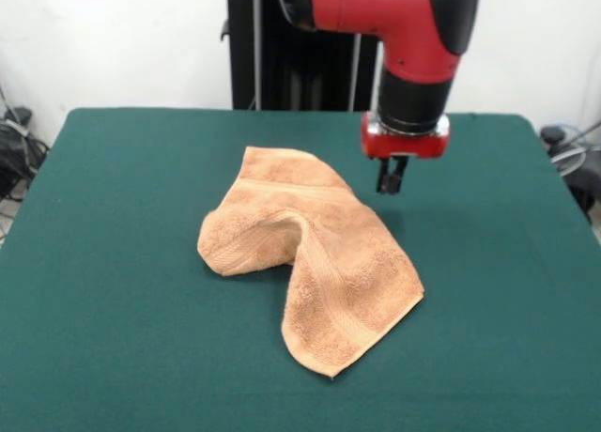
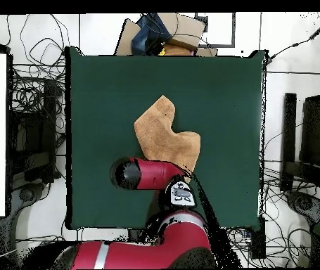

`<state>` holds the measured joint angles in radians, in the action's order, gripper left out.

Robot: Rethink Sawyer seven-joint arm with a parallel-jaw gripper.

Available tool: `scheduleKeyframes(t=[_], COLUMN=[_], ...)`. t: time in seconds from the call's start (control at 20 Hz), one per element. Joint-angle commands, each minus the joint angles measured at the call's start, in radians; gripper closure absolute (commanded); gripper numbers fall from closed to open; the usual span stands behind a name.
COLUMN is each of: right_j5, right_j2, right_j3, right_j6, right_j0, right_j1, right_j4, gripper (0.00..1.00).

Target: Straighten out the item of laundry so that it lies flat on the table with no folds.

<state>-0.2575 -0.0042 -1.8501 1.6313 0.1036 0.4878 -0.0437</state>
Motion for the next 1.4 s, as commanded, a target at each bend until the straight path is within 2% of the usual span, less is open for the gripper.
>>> scheduleKeyframes(t=[0.05, 0.25, 0.6, 1.4], right_j5=[0.003, -0.049, -0.122, -0.088], right_j2=[0.078, 0.076, 0.065, 0.044], right_j3=[-0.049, -0.043, 0.029, 0.263], right_j6=[0.155, 0.137, 0.120, 0.083], right_j0=[0.073, 0.101, 0.115, 0.111], right_j1=[0.048, 0.090, 0.076, -0.144], right_j4=[0.026, 0.028, 0.031, -0.001], gripper=[1.00, 1.00, 1.00, 1.00])
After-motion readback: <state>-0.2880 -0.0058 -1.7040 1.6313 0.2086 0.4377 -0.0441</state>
